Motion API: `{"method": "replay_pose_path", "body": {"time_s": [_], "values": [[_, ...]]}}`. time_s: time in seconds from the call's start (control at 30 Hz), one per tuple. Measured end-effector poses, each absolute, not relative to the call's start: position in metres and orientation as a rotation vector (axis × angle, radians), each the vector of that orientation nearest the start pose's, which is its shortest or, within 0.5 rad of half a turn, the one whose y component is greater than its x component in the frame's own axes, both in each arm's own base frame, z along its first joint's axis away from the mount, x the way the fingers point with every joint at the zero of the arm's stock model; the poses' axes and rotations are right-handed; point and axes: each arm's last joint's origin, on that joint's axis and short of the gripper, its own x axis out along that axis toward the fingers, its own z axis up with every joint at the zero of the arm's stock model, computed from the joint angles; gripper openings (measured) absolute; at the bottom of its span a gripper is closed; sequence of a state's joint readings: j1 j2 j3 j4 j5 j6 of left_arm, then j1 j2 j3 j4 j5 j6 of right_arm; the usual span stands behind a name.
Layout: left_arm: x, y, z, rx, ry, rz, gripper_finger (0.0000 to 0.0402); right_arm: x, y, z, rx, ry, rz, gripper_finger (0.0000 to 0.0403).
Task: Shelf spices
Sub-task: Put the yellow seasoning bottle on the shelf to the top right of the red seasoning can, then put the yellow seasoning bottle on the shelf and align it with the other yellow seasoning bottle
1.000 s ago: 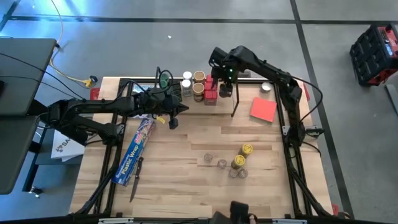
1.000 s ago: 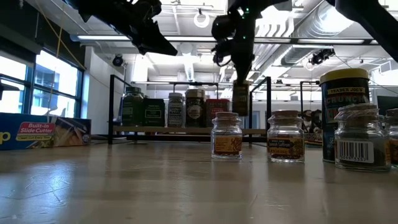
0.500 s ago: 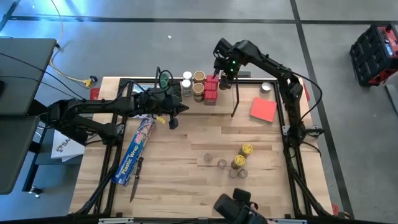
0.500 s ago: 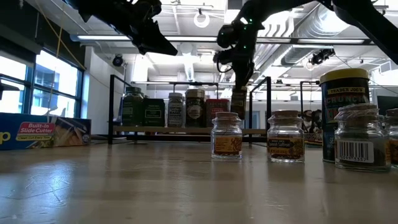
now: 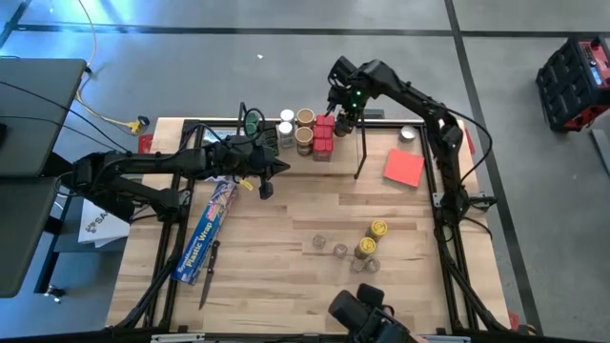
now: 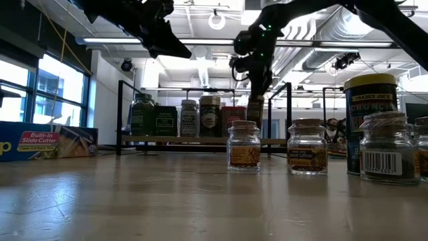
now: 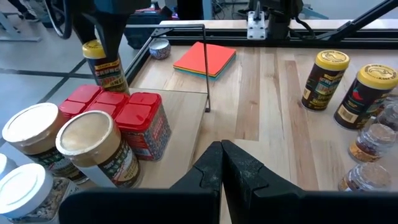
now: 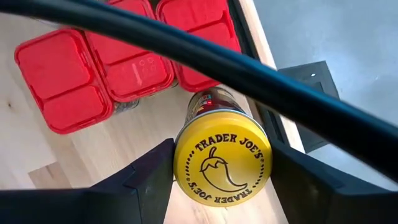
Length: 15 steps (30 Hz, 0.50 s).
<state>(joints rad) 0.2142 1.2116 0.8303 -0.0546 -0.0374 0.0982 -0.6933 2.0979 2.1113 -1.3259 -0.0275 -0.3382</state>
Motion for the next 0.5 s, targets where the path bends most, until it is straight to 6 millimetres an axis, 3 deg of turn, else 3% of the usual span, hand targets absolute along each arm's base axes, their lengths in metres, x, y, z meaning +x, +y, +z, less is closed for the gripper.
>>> {"method": "replay_pose_path", "body": {"time_s": [0.5], "values": [[0.2583,0.0570,0.2743,0.057,0.448,0.225,0.0001,0.3238,-0.2735,0.2960,0.207,1.326,-0.349,0.0257]]}}
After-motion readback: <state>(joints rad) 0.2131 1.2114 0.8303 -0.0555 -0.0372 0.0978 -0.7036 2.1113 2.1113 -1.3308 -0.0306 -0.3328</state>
